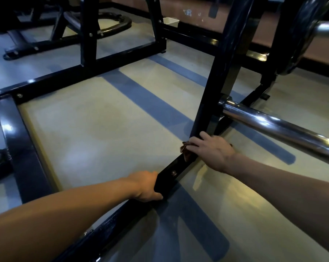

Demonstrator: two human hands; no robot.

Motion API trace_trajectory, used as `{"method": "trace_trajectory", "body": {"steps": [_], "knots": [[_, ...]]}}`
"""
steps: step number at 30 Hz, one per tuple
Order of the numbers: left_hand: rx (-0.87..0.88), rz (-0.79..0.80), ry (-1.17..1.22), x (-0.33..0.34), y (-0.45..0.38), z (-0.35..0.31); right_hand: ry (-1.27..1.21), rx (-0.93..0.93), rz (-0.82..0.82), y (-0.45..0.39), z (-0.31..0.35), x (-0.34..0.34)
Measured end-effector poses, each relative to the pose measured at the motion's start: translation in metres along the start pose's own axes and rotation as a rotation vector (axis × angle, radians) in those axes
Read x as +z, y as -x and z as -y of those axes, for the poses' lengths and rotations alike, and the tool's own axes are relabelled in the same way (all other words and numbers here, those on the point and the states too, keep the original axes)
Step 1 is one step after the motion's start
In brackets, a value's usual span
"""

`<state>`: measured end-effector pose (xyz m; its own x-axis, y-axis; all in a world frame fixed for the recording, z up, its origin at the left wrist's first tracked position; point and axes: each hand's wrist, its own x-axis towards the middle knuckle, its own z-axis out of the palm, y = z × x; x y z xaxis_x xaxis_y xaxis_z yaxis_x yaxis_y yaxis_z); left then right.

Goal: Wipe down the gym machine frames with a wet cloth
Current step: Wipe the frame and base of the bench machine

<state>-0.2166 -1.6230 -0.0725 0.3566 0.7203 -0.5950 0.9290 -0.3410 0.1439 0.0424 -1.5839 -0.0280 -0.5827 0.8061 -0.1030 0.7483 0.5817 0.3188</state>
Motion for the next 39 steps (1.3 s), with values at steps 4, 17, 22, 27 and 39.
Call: {"method": "trace_trajectory", "body": {"steps": [4,17,22,27,39], "knots": [[-0.016,-0.011,0.005,-0.001,0.003,-0.002,0.019,0.335,-0.427,-0.009,-0.030,-0.023],[-0.014,-0.011,0.011,-0.008,0.007,-0.010,-0.106,0.442,-0.465,-0.016,-0.036,-0.048],[-0.027,-0.006,0.004,-0.006,0.006,-0.008,-0.064,0.267,-0.278,-0.003,-0.014,-0.014],[-0.038,-0.017,-0.050,-0.009,0.002,-0.012,-0.045,0.160,-0.070,-0.004,-0.002,-0.010],[0.006,-0.009,-0.053,-0.012,0.002,-0.007,-0.069,0.140,0.007,-0.008,0.005,-0.003]]}}
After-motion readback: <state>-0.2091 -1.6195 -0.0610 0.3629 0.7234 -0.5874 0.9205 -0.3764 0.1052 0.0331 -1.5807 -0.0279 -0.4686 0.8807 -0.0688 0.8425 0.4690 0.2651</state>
